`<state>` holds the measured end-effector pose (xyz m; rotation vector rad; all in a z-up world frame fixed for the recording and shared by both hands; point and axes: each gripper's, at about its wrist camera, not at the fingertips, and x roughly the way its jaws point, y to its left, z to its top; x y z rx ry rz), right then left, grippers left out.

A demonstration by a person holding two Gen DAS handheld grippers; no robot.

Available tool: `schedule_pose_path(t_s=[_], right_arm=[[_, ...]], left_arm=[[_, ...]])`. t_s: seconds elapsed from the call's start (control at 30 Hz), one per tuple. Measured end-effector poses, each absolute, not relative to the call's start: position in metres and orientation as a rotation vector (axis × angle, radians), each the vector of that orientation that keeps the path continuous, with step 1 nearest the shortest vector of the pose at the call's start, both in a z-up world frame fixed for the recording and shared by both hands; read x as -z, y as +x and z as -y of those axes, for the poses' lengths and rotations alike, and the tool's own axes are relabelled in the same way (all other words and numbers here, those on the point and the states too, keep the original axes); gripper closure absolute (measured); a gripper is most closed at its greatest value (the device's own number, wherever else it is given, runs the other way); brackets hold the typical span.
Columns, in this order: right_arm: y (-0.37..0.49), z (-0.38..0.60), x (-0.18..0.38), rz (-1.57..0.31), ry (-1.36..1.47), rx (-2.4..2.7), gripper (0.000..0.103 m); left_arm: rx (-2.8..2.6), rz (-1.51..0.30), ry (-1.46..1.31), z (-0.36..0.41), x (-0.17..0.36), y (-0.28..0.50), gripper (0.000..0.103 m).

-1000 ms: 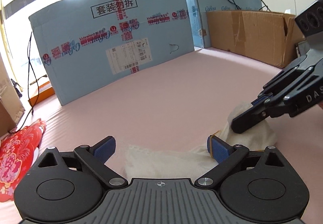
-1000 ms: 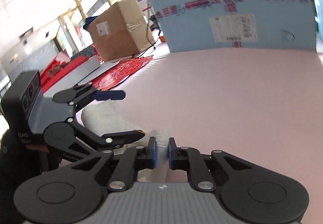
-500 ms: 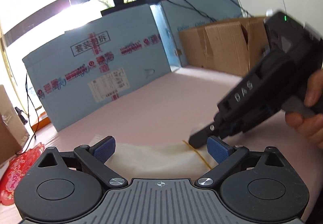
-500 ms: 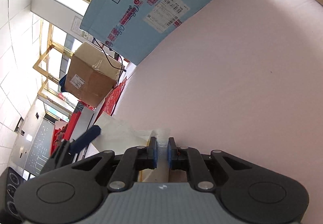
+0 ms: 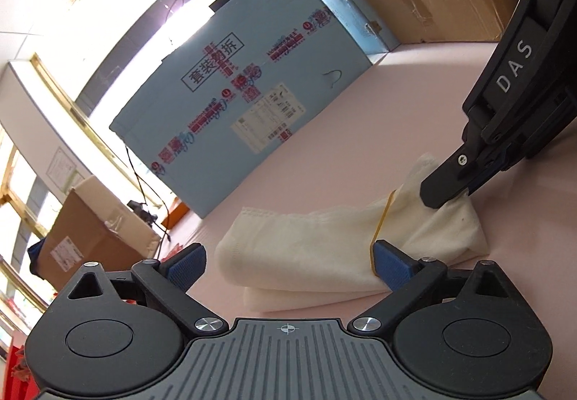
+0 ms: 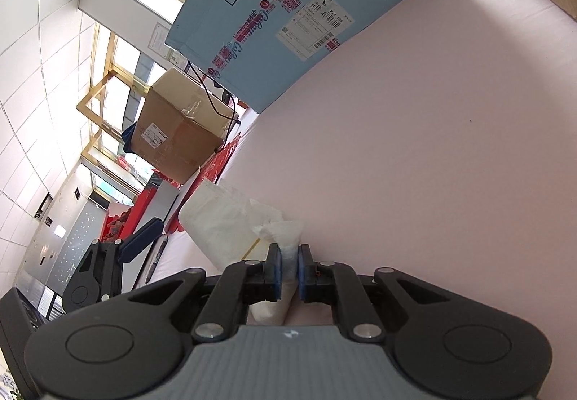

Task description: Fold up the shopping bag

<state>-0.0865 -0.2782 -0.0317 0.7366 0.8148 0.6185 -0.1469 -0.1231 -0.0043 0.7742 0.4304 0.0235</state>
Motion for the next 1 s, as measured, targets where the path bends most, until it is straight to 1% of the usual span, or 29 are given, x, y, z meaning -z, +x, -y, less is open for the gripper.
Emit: schedule_pose_path(t_s=[0.23,0.3,0.37,0.47,0.53,0.6,0.67,0.7,0.77,0.87,1.0], right_arm=[[-0.088,0.281,0.033,-0.823,0.747,-0.63,0.097],[-0.087,0.281,0.033,-0.826,0.745,-0.637,0.096],[-0.086,0.282,0.033,-0.829,0.757,-0.656,0.094],[-0.085,0.282,0.032,-0.838,0.748,-0.657,0.093],[-0.084,0.281,0.03,-0.84,0.738,-0.658,0.091],[-0.083,0.28,0.027,-0.84,0.711,-0.657,0.089],[-0.081,0.276,0.022,-0.83,0.66,-0.649,0.082],[-0.081,0.274,0.019,-0.824,0.625,-0.65,0.081],[-0.083,0.266,0.015,-0.809,0.527,-0.661,0.086],[-0.087,0.26,0.011,-0.789,0.432,-0.669,0.088],[-0.089,0.259,0.011,-0.779,0.386,-0.686,0.089]], left_arm=[[-0.05,-0.454,0.791,0.088,0.005,-0.14,0.003],[0.05,-0.47,0.72,0.078,-0.005,-0.137,0.003],[0.185,-0.484,0.616,0.069,-0.023,-0.138,0.003],[0.235,-0.437,0.568,0.063,-0.041,-0.141,0.003],[0.266,-0.41,0.579,0.068,-0.043,-0.141,0.003],[0.334,-0.437,0.647,0.085,-0.032,-0.136,0.003],[0.347,-0.473,0.734,0.1,-0.016,-0.125,0.003],[0.343,-0.47,0.747,0.102,-0.013,-0.122,0.003],[0.332,-0.476,0.694,0.102,-0.014,-0.107,0.003],[0.35,-0.505,0.624,0.092,-0.015,-0.089,0.002],[0.35,-0.556,0.495,0.07,-0.016,-0.065,0.001]])
